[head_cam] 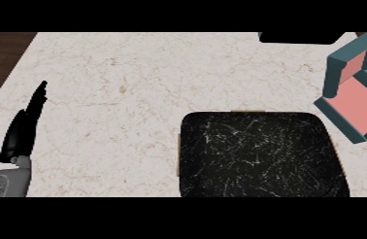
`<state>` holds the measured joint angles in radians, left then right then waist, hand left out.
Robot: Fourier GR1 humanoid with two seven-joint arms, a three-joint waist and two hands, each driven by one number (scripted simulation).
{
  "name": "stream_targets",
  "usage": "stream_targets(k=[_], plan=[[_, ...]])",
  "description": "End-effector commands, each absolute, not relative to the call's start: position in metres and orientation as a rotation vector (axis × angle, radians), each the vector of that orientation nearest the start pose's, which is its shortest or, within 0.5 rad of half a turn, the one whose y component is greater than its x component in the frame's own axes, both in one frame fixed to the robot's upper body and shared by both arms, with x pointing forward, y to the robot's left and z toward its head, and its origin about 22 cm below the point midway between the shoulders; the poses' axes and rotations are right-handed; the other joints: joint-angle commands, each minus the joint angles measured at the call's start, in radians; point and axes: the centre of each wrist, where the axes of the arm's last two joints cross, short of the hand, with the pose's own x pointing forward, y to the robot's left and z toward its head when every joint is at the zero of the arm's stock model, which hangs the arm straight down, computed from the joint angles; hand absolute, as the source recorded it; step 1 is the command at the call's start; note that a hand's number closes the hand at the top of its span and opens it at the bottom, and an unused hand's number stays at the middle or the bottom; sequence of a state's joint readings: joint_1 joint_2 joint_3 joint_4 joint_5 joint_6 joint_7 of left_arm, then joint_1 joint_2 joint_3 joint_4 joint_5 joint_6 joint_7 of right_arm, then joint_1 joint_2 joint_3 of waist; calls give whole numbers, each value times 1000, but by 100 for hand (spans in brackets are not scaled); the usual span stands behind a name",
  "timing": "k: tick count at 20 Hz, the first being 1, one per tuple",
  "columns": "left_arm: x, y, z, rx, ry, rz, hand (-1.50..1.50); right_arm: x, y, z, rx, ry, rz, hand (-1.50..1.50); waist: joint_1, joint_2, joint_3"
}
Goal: Pick the bell pepper from the tray and place it in the cardboard box
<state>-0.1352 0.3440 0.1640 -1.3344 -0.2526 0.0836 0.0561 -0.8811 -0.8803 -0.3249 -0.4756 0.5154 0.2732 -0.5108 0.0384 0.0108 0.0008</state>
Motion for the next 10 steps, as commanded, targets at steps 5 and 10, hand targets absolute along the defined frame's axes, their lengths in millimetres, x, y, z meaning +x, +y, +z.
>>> stream_targets(k=[5,10], plan=[[274,347,14,628,-1413,-236,0,408,-440,176,-812,-1545,692,150,11,8,1],[271,358,14,644,-1401,-244,0,406,-446,164,-779,-1442,599,-150,13,9,1]])
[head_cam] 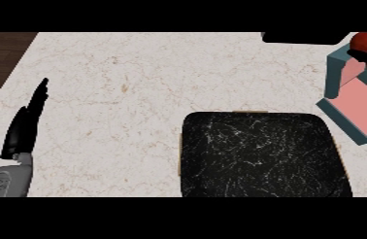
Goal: Pick the bell pepper from the tray and place it in the cardboard box
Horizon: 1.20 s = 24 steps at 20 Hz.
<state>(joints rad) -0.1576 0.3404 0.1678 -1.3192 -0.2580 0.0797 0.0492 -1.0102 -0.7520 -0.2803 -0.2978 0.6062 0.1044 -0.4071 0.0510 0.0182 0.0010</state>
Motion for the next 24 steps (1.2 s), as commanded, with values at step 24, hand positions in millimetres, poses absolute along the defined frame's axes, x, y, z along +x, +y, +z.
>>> stream_targets(k=[24], plan=[[278,337,13,602,-1409,-228,0,359,-512,169,-583,-1817,64,-150,-13,6,4]])
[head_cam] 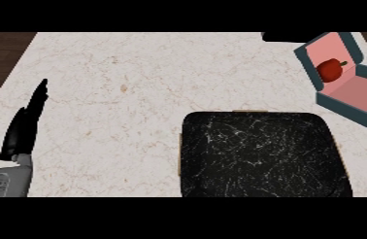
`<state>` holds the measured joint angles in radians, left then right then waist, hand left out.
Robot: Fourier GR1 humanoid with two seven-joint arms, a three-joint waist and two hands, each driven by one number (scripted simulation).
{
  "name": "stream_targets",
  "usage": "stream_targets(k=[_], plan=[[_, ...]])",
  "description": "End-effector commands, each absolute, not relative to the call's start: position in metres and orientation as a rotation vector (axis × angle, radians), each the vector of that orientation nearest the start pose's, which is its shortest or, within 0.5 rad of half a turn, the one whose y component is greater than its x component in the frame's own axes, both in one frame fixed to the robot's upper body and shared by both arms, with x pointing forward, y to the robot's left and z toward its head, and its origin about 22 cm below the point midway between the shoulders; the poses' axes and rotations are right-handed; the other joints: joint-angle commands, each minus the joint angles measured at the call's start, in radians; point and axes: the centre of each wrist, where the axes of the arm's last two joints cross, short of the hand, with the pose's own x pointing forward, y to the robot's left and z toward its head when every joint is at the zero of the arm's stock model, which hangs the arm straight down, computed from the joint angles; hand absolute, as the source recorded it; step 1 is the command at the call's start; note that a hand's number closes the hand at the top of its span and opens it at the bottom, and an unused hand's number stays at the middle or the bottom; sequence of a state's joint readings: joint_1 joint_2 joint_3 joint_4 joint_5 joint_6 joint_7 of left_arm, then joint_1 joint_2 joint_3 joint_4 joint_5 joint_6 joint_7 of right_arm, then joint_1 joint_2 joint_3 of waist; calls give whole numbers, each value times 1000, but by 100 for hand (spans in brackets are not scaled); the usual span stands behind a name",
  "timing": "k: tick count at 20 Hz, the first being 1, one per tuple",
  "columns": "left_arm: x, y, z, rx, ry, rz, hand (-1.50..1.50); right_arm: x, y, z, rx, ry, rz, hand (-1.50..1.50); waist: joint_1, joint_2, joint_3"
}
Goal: Pick the bell pepper from the tray and place it in the cardboard box
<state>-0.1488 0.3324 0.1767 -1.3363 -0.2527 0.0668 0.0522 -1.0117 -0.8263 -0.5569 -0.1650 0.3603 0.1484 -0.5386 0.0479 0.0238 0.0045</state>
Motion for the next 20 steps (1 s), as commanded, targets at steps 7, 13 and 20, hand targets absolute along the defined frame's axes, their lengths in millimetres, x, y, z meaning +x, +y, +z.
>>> stream_targets(k=[7,13,20], plan=[[277,339,25,628,-1424,-239,0,297,-572,181,-648,-1761,-23,-150,0,3,3],[273,347,16,615,-1396,-223,0,245,-610,199,-676,-1737,-13,-150,-10,4,5],[269,352,19,639,-1403,-215,0,200,-632,191,-654,-1689,106,-150,-23,4,9]])
